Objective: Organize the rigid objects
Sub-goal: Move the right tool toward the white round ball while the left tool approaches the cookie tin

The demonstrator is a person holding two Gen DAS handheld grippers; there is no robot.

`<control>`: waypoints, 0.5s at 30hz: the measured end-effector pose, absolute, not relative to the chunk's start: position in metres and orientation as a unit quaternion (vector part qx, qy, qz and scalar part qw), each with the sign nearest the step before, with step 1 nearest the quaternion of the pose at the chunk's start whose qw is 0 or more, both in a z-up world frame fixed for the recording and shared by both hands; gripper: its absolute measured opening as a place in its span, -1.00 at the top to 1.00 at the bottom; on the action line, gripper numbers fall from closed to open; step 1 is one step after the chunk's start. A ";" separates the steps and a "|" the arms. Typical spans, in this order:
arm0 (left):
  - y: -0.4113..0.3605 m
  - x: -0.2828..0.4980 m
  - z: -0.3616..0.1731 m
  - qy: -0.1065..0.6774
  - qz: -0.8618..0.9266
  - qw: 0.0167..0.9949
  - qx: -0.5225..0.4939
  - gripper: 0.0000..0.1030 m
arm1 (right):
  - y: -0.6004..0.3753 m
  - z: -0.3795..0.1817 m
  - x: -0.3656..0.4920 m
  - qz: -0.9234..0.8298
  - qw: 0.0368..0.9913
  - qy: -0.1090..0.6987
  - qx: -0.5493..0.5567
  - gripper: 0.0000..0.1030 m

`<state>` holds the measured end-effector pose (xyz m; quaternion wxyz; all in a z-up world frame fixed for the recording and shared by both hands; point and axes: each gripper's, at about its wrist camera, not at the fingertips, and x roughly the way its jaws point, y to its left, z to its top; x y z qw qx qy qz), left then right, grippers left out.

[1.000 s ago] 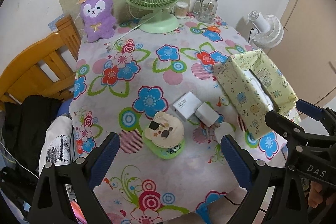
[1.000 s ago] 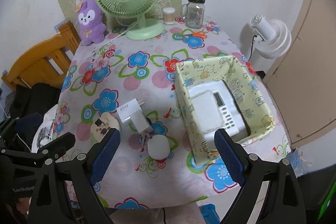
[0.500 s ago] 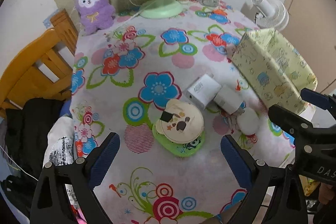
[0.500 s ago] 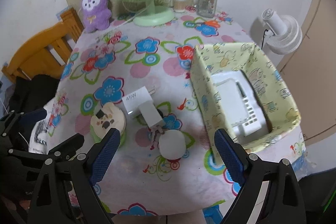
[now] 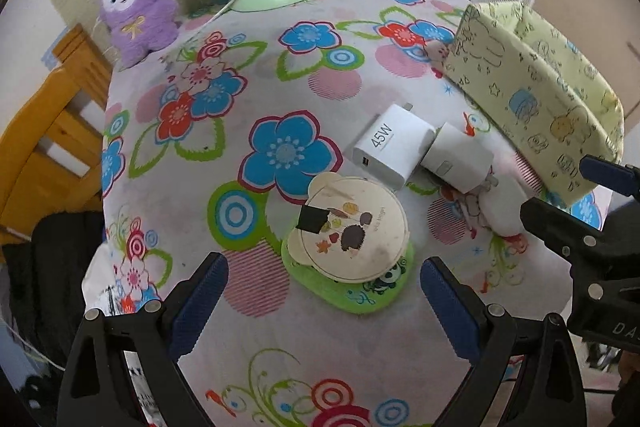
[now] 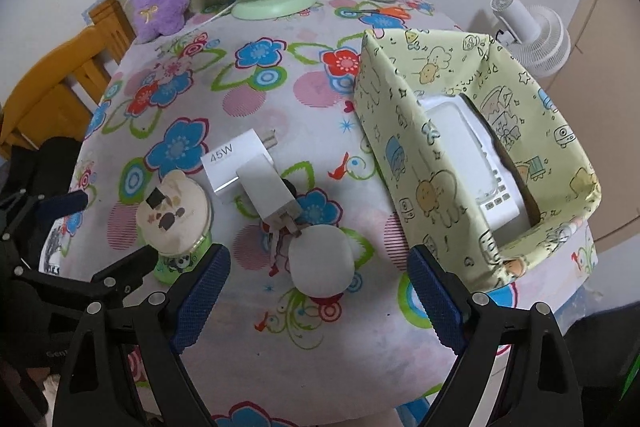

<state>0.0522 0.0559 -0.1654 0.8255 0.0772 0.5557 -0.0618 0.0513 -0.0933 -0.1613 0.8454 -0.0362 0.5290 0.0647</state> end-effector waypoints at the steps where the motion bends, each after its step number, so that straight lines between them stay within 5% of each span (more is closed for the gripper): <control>1: 0.056 0.054 -0.167 0.556 -0.065 0.825 0.078 -0.90 | -0.093 -0.164 0.051 0.064 0.845 0.529 -0.038 -0.77; 15: 0.053 0.067 -0.188 0.559 -0.120 0.815 0.097 -0.90 | -0.095 -0.198 0.054 0.043 0.834 0.547 -0.056 -0.75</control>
